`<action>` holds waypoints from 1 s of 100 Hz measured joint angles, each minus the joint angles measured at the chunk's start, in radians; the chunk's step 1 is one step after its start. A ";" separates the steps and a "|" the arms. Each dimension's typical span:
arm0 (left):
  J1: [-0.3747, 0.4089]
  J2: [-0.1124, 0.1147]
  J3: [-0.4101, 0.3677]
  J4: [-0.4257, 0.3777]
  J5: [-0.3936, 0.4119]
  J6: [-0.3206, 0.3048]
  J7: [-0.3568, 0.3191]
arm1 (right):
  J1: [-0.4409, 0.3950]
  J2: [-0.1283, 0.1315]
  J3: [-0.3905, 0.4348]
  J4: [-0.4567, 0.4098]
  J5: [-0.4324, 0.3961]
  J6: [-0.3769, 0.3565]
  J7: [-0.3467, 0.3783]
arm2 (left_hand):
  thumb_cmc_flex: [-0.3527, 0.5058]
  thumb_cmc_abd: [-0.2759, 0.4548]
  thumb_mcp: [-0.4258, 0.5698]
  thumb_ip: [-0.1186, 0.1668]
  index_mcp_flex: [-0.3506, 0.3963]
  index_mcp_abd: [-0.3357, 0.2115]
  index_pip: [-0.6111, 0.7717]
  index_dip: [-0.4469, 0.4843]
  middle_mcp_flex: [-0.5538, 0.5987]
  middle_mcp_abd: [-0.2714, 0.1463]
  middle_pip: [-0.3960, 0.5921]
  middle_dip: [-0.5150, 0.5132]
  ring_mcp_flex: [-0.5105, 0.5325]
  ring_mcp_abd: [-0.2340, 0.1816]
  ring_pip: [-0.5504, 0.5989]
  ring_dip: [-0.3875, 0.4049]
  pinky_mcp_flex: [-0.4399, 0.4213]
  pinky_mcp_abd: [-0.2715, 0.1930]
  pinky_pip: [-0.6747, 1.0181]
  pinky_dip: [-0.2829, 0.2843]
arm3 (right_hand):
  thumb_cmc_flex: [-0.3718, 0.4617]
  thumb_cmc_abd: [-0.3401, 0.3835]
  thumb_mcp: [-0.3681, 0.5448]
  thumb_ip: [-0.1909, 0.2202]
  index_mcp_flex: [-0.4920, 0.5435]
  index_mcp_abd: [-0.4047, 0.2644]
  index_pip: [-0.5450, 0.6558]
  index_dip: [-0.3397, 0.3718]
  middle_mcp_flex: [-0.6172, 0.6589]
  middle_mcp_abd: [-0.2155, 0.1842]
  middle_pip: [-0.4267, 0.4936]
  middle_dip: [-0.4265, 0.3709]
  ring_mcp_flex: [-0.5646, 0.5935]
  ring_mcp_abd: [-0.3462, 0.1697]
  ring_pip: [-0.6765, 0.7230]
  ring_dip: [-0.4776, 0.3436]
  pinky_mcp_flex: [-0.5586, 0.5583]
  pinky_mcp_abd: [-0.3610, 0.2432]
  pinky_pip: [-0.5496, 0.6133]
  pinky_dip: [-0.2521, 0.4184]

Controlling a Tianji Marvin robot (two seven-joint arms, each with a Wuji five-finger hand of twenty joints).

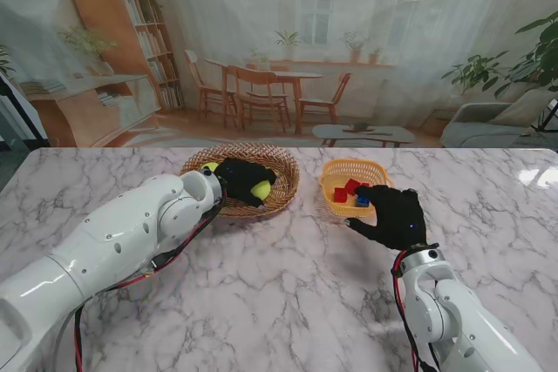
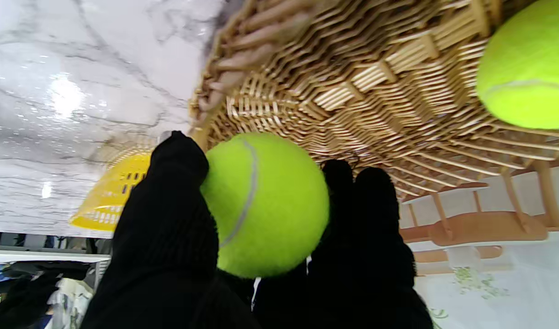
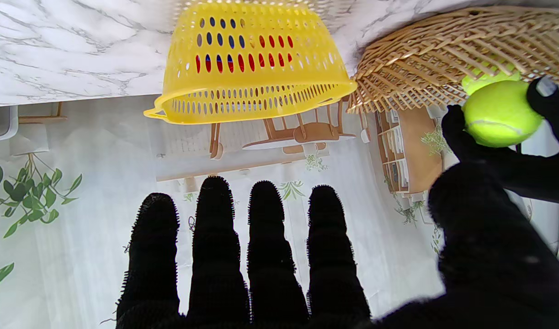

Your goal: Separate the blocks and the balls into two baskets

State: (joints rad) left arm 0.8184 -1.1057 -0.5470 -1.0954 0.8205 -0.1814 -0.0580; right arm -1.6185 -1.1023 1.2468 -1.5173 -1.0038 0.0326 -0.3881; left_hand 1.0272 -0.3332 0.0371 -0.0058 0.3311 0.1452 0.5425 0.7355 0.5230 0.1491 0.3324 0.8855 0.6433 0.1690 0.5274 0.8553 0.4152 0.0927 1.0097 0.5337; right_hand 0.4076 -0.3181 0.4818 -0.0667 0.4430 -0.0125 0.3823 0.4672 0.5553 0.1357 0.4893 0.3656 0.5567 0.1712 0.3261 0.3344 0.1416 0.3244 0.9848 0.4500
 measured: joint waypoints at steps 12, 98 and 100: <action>-0.015 -0.006 0.005 0.031 -0.017 0.029 0.013 | 0.002 0.000 -0.003 0.001 0.000 0.001 0.004 | 0.000 0.000 0.000 0.000 0.000 0.000 0.000 0.000 0.000 0.000 0.000 0.000 0.000 0.000 0.000 0.000 0.000 0.000 0.000 0.000 | 0.000 0.000 0.000 0.000 0.000 0.000 0.000 0.000 0.000 0.000 0.000 0.000 0.000 0.000 0.000 0.000 0.000 0.000 0.000 0.000; -0.076 -0.037 0.070 0.151 -0.066 0.049 0.048 | 0.013 0.001 -0.016 0.009 -0.001 0.005 0.013 | -0.041 0.155 -0.028 0.007 0.015 0.045 -0.378 -0.333 -0.151 0.035 -0.146 -0.599 -0.182 0.025 -0.206 -0.340 -0.165 0.001 -0.167 -0.068 | 0.000 0.000 0.000 0.001 0.000 0.000 0.000 0.000 0.000 0.000 0.000 0.000 0.000 0.000 0.000 0.000 0.000 0.000 0.000 0.000; -0.076 -0.037 0.070 0.150 -0.066 0.049 0.048 | 0.014 0.001 -0.016 0.009 -0.001 0.005 0.013 | -0.041 0.155 -0.028 0.007 0.015 0.045 -0.380 -0.334 -0.151 0.040 -0.146 -0.599 -0.182 0.025 -0.206 -0.340 -0.165 0.001 -0.167 -0.074 | 0.000 0.000 0.000 0.001 0.000 0.000 0.000 0.000 0.000 0.000 0.000 0.000 0.000 0.000 0.000 0.000 0.000 0.000 0.000 0.000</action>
State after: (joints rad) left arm 0.7419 -1.1424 -0.4774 -0.9455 0.7544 -0.1329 -0.0103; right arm -1.6049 -1.1010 1.2308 -1.5082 -1.0052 0.0374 -0.3752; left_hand 0.9864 -0.1780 0.0089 0.0015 0.3456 0.1907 0.1624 0.4011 0.3717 0.1886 0.1863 0.2864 0.4611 0.1937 0.3215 0.5153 0.2503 0.0939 0.8424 0.4592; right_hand 0.4077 -0.3181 0.4818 -0.0654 0.4430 -0.0125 0.3823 0.4672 0.5553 0.1357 0.4893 0.3655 0.5566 0.1712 0.3261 0.3344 0.1416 0.3244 0.9848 0.4502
